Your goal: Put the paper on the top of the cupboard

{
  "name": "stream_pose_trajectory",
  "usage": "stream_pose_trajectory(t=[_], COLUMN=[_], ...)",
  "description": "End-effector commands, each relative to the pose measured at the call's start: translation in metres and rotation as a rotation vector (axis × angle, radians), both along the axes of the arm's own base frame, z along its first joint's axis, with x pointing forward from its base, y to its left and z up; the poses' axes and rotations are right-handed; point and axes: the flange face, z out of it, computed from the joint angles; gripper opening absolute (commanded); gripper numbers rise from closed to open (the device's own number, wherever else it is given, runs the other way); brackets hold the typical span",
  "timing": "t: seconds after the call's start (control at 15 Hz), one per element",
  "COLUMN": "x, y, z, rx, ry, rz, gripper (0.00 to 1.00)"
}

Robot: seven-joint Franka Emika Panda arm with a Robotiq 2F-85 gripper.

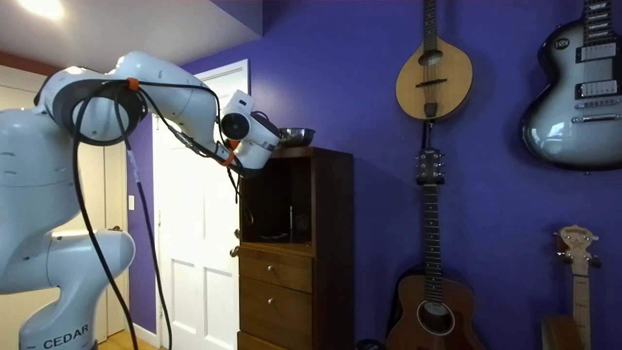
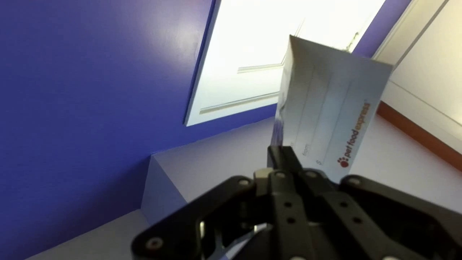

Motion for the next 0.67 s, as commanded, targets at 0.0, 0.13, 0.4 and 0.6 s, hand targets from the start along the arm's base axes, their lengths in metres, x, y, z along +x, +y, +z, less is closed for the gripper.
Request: stream_pose_trajectory(t=[0.0,0.13,0.4,0.6], x=[0.011,0.016,0.016,0.017], y=[0.016,0.015,0.012,0.014], z=[0.019,0.020,0.009,0.010], rx=[-0.144,-0.192,-0.173,-0.142], ry=[0.090,0.151,0.173,0.188], rz=[-0.078,-0.128,-0.138,-0.165], gripper=[0.00,0.00,0.01,0.00])
